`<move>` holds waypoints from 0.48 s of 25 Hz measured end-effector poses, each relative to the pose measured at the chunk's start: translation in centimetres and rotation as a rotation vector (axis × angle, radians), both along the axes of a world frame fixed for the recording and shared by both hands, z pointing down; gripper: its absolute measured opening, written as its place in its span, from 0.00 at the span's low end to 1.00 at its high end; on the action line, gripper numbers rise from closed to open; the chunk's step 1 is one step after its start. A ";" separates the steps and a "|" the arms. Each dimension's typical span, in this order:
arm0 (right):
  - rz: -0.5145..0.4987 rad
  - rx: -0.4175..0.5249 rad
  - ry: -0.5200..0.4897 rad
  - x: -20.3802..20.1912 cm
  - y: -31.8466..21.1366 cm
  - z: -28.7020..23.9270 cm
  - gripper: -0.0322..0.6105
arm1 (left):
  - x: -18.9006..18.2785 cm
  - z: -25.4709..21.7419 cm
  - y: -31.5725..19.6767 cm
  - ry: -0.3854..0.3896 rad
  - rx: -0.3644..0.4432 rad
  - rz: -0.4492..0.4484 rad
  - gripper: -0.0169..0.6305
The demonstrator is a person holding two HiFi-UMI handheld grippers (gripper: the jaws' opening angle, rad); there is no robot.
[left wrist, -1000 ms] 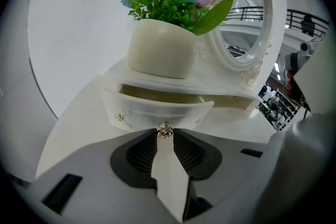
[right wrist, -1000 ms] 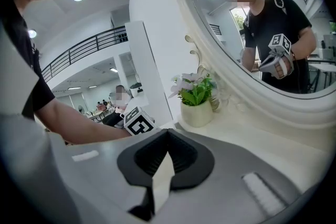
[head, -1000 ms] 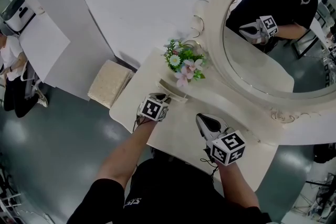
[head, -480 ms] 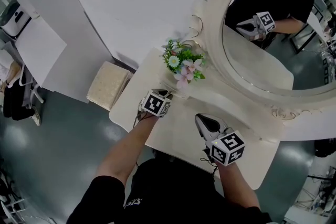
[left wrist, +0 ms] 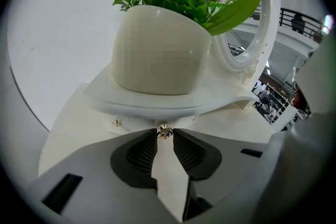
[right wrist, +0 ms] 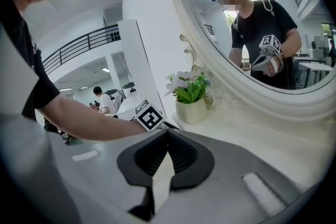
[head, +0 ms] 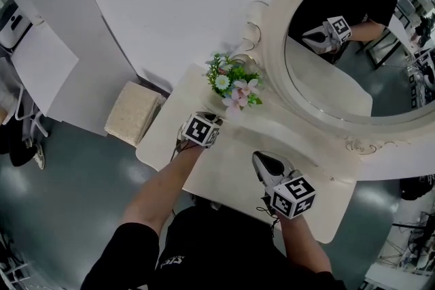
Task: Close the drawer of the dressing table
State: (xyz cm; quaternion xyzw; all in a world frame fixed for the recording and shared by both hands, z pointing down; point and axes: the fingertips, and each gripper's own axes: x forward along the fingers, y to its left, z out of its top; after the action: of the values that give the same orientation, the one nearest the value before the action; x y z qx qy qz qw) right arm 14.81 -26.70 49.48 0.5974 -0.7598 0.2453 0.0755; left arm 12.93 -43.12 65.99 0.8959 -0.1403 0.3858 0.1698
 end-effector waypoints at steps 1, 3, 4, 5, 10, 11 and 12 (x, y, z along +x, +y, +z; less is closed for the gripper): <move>0.006 -0.002 0.002 0.0 0.1 0.0 0.07 | 0.1 0.0 -0.1 -0.001 0.002 0.005 0.18; 0.021 -0.007 0.005 0.2 0.5 0.1 0.07 | 0.3 0.1 -0.2 0.000 0.005 0.011 0.18; 0.029 -0.010 0.005 0.2 0.7 0.1 0.07 | 0.4 0.1 -0.2 0.003 0.005 0.014 0.18; 0.038 -0.012 0.006 0.2 1.0 0.1 0.07 | 0.4 0.0 -0.2 0.007 0.009 0.018 0.18; 0.078 -0.010 0.029 -0.1 2.2 -0.2 0.07 | 0.0 0.4 0.4 0.009 0.106 0.082 0.21; 0.083 -0.010 0.034 -0.2 2.5 -0.4 0.07 | -0.3 0.3 0.6 0.011 0.113 0.079 0.21; 0.088 -0.010 0.039 -0.3 2.8 -0.6 0.07 | -0.7 0.1 0.8 0.018 0.112 0.069 0.21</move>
State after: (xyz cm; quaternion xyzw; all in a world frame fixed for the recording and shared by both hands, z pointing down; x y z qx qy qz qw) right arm 14.53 -23.87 48.87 0.6345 -0.7299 0.2405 0.0827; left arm 12.22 -42.33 66.13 0.9118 -0.1289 0.3748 0.1074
